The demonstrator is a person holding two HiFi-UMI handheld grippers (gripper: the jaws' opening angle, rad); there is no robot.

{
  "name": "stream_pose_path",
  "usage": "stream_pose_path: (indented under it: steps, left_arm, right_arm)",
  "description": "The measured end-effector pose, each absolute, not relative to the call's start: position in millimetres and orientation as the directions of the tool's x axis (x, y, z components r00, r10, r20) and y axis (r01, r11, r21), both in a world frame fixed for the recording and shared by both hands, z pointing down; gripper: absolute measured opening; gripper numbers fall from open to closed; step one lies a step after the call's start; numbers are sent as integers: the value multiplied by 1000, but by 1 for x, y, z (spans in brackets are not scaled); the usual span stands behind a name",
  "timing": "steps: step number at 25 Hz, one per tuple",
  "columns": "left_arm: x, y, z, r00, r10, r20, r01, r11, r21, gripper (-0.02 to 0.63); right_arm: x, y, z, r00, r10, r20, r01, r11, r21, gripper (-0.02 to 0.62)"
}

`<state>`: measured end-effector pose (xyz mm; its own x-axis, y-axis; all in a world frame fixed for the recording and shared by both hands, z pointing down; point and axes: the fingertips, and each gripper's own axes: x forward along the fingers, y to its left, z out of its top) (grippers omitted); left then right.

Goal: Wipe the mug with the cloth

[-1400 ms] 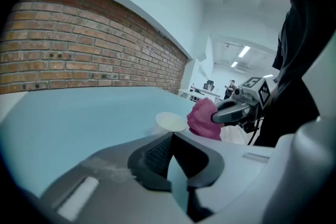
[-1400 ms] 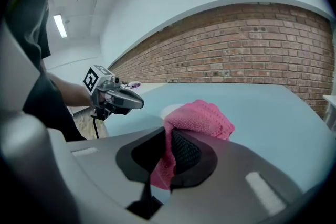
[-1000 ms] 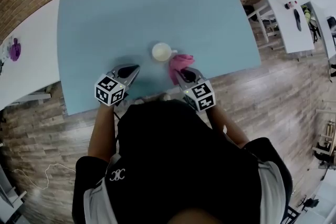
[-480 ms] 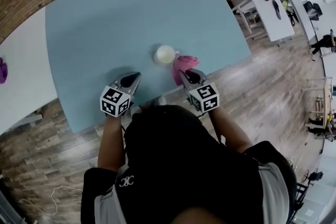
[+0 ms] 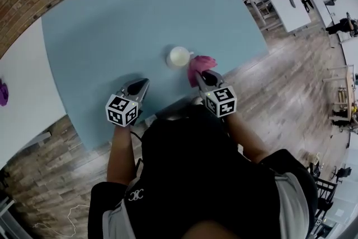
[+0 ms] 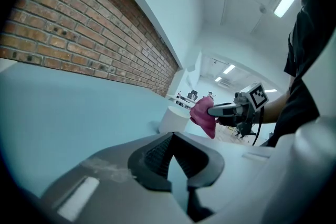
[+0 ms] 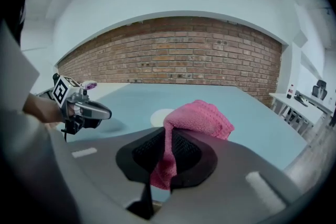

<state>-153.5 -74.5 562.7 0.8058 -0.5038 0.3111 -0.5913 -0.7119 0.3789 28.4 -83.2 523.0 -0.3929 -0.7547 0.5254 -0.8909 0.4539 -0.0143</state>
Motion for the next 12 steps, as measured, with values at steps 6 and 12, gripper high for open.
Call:
stream_pose_path:
  steps: [6, 12]
  left_arm:
    - [-151, -83, 571, 767, -550, 331, -642, -672, 369, 5]
    - [-134, -92, 572, 679, -638, 363, -734, -588, 340, 5]
  right_arm:
    - [47, -96, 531, -416, -736, 535, -874, 486, -11, 37]
    - [76, -131, 534, -506, -673, 539, -811, 584, -33, 37]
